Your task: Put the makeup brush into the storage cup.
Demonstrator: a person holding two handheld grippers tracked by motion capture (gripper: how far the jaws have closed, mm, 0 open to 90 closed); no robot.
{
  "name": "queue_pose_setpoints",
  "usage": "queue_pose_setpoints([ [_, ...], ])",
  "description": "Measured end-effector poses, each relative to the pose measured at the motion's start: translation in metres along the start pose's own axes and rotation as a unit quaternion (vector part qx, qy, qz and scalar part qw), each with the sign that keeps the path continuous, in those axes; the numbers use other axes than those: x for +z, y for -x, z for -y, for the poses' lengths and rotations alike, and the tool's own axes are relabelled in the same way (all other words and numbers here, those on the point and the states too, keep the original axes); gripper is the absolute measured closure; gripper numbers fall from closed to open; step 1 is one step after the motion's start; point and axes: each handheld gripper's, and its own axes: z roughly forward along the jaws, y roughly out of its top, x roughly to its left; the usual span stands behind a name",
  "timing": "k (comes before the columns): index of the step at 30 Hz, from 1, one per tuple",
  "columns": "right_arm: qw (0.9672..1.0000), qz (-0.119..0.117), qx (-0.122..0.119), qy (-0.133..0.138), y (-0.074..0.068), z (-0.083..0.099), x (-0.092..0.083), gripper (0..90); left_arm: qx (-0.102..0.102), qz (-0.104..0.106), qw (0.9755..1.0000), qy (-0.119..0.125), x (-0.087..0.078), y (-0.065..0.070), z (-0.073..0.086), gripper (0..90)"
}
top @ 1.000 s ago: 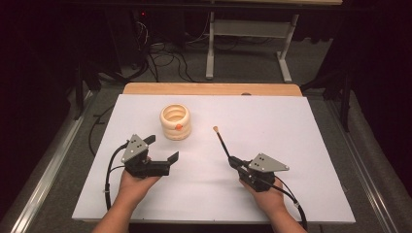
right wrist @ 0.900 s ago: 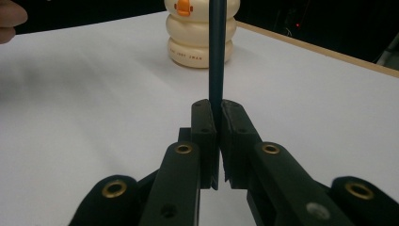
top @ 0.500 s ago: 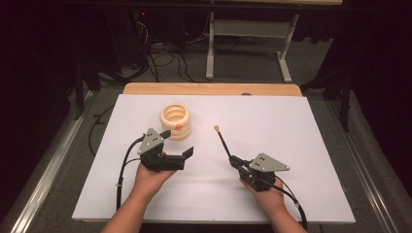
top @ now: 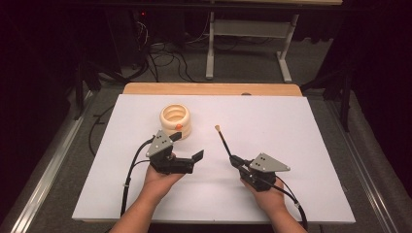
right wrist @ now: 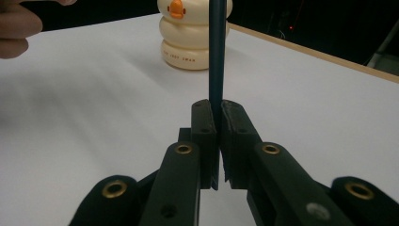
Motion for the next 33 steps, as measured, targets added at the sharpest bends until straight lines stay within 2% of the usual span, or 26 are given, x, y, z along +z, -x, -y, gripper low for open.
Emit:
queue_pose_setpoints([
  [1, 1.0, 0.0, 0.002, 0.004, 0.0, 0.0, 0.001, 86.7, 0.005, -0.002, 1.0, -0.004, 0.001, 0.001, 0.001, 0.8],
  [6, 0.9998, -0.003, 0.012, 0.015, -0.004, -0.006, 0.006, 86.8, 0.003, 0.003, 0.9999, -0.01, 0.001, 0.002, 0.005, 0.7],
  [12, 0.9995, -0.02, 0.001, 0.023, -0.006, -0.016, 0.018, 86.8, -0.003, 0.013, 0.9999, 0.002, -0.003, 0.005, 0.003, 0.6],
  [14, 0.9995, -0.018, -0.003, 0.025, -0.007, -0.017, 0.02, 86.8, -0.005, 0.016, 0.9999, 0.005, -0.004, 0.006, 0.003, 0.5],
  [17, 0.9995, -0.018, -0.001, 0.026, -0.008, -0.017, 0.02, 86.8, -0.005, 0.018, 0.9998, 0.006, -0.004, 0.007, 0.002, 0.5],
  [33, 0.9993, -0.019, -0.022, 0.023, -0.019, -0.014, 0.015, 86.7, -0.008, 0.039, 0.9992, -0.004, 0.001, 0.016, 0.005, 0.7],
])
